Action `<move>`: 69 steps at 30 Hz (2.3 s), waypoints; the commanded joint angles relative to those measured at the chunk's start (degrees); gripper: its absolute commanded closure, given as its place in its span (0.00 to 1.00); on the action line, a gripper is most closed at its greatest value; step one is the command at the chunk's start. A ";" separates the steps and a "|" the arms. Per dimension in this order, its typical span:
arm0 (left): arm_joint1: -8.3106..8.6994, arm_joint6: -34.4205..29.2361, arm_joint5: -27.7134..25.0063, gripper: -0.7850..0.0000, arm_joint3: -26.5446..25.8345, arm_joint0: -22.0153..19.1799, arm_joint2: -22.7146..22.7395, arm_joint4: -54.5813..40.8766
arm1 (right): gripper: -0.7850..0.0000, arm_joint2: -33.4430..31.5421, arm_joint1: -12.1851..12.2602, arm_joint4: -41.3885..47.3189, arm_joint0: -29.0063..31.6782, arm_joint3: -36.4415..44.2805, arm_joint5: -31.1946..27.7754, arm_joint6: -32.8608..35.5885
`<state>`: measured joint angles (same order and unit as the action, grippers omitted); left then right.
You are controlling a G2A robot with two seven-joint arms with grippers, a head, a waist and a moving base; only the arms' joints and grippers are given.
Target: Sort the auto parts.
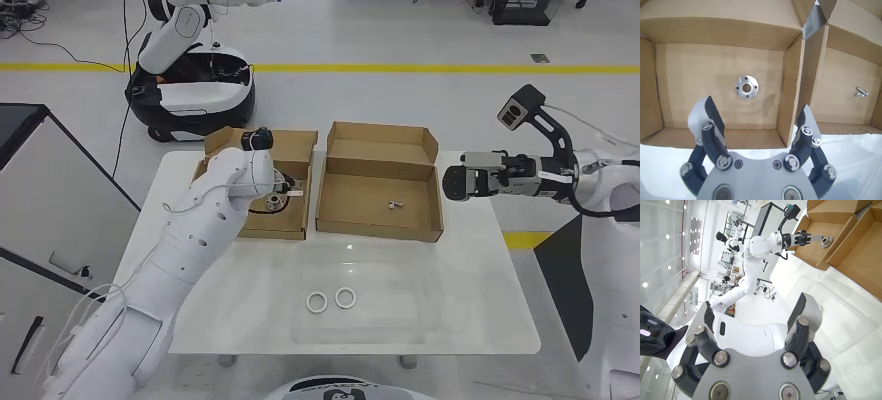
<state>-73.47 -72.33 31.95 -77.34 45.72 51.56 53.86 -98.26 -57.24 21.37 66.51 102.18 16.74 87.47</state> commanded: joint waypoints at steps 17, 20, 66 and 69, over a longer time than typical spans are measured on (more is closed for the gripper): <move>1.74 -9.43 -15.58 0.00 -15.40 2.89 4.40 -4.71 | 0.00 0.00 0.00 0.00 0.00 0.00 0.00 0.00; 1.96 -11.53 -18.24 0.00 -20.27 4.06 4.02 -5.73 | 0.00 0.00 0.00 0.00 0.00 0.00 0.00 0.00; 0.52 -15.67 -31.54 0.00 -32.11 3.33 -12.02 -16.23 | 0.00 0.00 0.00 0.00 0.00 0.00 0.00 0.00; 0.44 -15.67 -31.89 0.00 -30.99 1.70 -14.67 -18.04 | 0.00 0.00 0.00 0.00 0.00 0.00 0.00 0.00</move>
<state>-73.03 -88.00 0.09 -108.70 47.86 37.67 36.23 -98.26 -57.24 21.37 66.51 102.18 16.74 87.47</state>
